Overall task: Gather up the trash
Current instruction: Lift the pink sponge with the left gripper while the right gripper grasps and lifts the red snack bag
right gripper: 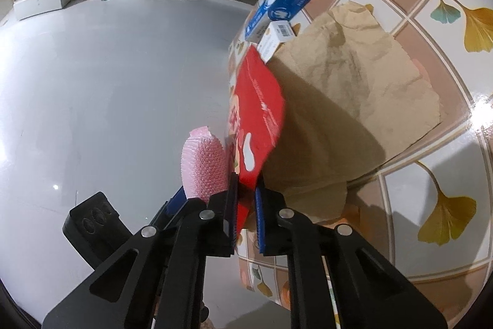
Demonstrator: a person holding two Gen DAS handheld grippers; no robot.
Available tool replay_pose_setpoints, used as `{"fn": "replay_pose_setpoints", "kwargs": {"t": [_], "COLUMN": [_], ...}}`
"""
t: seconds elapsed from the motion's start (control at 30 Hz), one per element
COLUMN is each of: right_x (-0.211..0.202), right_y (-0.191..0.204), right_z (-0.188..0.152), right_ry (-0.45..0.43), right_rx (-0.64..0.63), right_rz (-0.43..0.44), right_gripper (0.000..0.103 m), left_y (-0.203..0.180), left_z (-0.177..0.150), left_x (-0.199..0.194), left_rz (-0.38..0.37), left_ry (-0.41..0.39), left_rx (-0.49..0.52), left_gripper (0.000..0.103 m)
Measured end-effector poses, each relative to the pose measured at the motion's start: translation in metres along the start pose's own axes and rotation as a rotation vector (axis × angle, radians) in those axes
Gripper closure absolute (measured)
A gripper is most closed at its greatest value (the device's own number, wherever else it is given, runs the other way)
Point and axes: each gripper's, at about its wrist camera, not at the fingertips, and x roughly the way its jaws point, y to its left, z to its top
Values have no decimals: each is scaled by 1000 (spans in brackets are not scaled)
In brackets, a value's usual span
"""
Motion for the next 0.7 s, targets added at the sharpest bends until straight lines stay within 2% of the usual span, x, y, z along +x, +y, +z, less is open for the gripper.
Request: {"fn": "replay_pose_setpoints", "kwargs": {"t": [0.7], "right_x": [-23], "right_y": [37], "right_z": [-11], "right_ry": [4], "right_rx": [-74], "right_rz": [129], "right_gripper": [95], "left_y": [25], "left_z": [5], "left_x": [-57], "left_rz": [-20], "left_ry": [-129], "left_rx": [-110], "left_gripper": [28]}}
